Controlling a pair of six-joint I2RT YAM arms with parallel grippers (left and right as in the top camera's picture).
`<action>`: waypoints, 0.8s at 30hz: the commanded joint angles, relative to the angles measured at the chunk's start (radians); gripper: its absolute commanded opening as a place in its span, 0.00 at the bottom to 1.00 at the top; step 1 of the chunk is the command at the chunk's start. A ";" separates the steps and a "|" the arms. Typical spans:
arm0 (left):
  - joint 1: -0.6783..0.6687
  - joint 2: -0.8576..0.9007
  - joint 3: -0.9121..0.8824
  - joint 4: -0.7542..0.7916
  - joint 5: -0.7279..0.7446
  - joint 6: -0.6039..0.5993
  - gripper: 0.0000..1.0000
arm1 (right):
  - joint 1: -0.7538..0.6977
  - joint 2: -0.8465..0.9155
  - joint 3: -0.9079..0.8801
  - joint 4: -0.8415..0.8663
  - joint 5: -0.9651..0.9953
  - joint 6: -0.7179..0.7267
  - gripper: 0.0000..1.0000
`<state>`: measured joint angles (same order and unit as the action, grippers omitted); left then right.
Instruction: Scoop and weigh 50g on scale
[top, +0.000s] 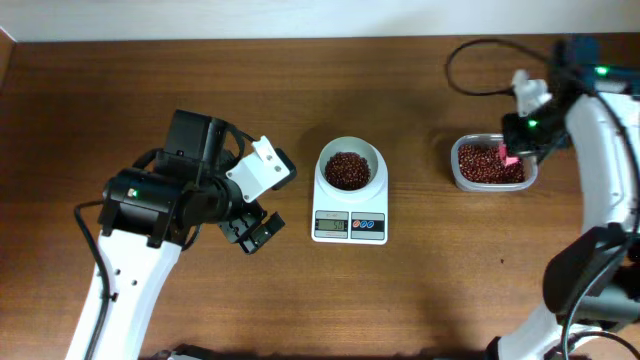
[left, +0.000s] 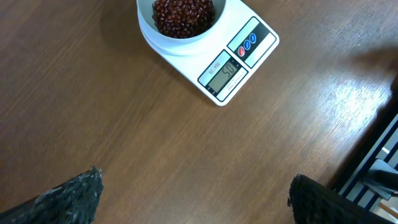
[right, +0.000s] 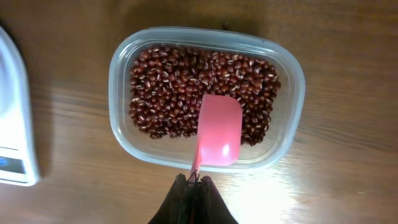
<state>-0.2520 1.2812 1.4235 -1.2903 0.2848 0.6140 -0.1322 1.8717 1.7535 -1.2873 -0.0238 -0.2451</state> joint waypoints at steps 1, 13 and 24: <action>0.006 0.001 0.013 0.002 0.015 0.020 0.99 | 0.095 -0.018 0.018 -0.003 0.241 -0.009 0.04; 0.006 0.001 0.013 0.002 0.015 0.020 0.99 | 0.038 -0.048 0.511 -0.335 0.317 0.220 0.04; 0.006 0.001 0.013 0.002 0.015 0.020 0.99 | -0.256 -0.362 0.602 -0.411 -0.182 0.359 0.04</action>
<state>-0.2520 1.2812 1.4235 -1.2903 0.2852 0.6140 -0.3790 1.5856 2.3829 -1.6924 -0.0864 0.0948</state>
